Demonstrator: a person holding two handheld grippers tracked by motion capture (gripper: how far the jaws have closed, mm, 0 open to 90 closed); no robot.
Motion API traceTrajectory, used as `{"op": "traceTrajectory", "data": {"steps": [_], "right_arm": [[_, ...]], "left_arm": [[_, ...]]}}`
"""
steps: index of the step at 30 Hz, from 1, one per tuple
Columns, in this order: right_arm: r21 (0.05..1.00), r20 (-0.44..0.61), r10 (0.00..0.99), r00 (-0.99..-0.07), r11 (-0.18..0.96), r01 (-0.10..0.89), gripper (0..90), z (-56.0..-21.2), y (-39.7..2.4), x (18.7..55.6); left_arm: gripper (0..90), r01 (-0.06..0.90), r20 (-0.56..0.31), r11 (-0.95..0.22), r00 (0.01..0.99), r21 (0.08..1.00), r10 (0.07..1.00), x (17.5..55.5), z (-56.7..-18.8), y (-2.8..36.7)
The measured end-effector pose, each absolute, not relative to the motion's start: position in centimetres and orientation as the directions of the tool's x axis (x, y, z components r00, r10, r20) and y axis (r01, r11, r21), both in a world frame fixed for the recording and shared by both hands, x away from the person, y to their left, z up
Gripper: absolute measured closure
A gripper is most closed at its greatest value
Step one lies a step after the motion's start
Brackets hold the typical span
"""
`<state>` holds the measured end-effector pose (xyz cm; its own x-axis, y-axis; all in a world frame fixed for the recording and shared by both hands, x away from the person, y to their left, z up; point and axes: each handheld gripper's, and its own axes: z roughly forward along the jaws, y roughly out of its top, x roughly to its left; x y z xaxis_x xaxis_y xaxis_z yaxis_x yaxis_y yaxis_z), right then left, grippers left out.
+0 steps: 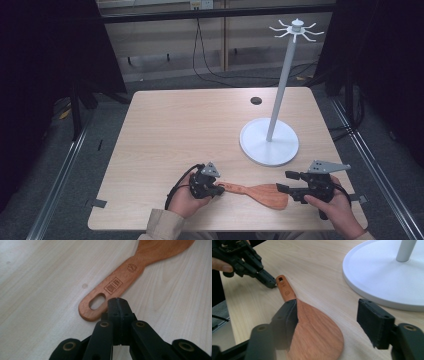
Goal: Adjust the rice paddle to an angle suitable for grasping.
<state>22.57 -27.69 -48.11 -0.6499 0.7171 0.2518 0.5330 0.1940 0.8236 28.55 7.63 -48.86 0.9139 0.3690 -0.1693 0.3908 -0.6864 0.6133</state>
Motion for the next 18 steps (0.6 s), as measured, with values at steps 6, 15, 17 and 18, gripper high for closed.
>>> {"op": "traceTrajectory", "data": {"steps": [6, 15, 17, 18], "right_arm": [[0.835, 0.243, 0.721, -0.649, 0.185, 0.519, 24.9, -48.0, -27.8, 23.0], [0.842, 0.236, 0.727, -0.645, 0.179, 0.509, 20.6, -47.8, -27.9, 23.1], [0.842, 0.237, 0.728, -0.644, 0.177, 0.51, 20.0, -47.8, -28.0, 23.0], [0.842, 0.236, 0.728, -0.643, 0.176, 0.509, 19.9, -47.9, -28.1, 22.9]], "left_arm": [[90.0, 0.392, -0.189, -0.654, 0.914, 0.647, 0.36, 28.3, -48.5, 7.3], [90.0, 0.436, -0.179, -0.634, 0.885, 0.639, 0.429, 29.5, -49.3, 7.0], [90.0, 0.452, -0.165, -0.62, 0.87, 0.641, 0.464, 30.1, -49.3, 7.2], [90.0, 0.456, -0.164, -0.617, 0.867, 0.641, 0.47, 30.3, -49.3, 7.2]]}}
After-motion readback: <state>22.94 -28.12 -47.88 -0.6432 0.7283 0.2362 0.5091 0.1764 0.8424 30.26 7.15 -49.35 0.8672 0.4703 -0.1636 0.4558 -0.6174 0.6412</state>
